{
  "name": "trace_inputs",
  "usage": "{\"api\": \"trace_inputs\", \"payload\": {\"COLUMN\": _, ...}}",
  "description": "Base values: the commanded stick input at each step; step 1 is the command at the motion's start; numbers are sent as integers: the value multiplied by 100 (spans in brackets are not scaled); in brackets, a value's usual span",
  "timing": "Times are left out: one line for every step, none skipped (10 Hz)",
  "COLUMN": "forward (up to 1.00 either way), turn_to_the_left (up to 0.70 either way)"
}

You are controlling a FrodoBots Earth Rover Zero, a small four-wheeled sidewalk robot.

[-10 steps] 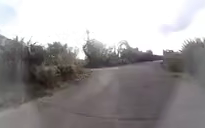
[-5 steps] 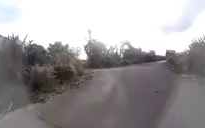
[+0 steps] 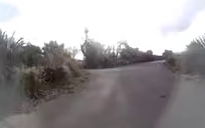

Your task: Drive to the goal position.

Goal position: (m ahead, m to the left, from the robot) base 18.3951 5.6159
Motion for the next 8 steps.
{"api": "trace_inputs", "payload": {"forward": 70, "turn_to_the_left": -33}}
{"api": "trace_inputs", "payload": {"forward": 70, "turn_to_the_left": -11}}
{"api": "trace_inputs", "payload": {"forward": 70, "turn_to_the_left": -2}}
{"api": "trace_inputs", "payload": {"forward": 70, "turn_to_the_left": 0}}
{"api": "trace_inputs", "payload": {"forward": 70, "turn_to_the_left": 0}}
{"api": "trace_inputs", "payload": {"forward": 70, "turn_to_the_left": 0}}
{"api": "trace_inputs", "payload": {"forward": 70, "turn_to_the_left": 0}}
{"api": "trace_inputs", "payload": {"forward": 70, "turn_to_the_left": 0}}
